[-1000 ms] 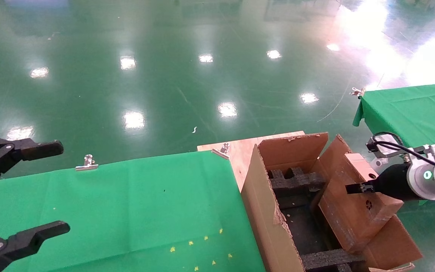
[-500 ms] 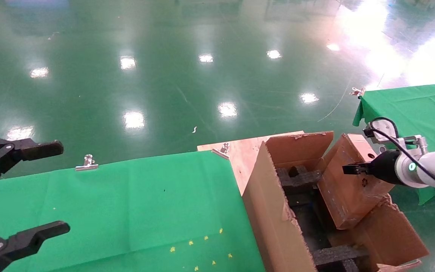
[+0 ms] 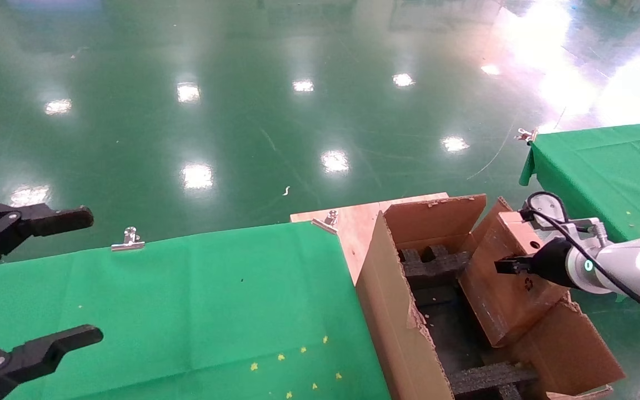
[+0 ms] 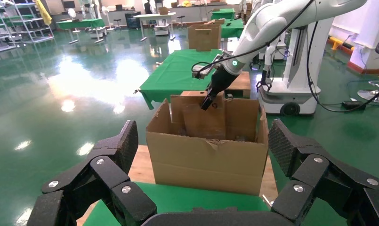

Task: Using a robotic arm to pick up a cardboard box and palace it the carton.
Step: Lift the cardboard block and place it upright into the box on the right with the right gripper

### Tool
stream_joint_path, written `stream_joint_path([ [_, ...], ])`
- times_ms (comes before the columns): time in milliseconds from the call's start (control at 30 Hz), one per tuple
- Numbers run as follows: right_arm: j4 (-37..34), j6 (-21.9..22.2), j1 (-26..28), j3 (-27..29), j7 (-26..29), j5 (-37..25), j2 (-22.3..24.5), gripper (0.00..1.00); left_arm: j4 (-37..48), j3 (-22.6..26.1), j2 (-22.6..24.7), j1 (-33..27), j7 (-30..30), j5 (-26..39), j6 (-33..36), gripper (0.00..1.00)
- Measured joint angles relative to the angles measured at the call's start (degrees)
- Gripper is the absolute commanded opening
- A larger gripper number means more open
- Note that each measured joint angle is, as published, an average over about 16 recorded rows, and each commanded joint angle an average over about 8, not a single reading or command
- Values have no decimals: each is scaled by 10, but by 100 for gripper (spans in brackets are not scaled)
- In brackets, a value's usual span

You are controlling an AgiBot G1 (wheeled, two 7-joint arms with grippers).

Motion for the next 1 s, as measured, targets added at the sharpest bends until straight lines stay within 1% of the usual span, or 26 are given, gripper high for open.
stream_joint_path([
  [200,0,15,-22,-7,18,-27,-7,0,0,0,0,0,0,0,0,100],
  [567,-2,29,-68,-17,73,-76,-26,0,0,0,0,0,0,0,0,100],
  [1000,-7,27,-109,-27,120,-97,-47,0,0,0,0,0,0,0,0,100],
])
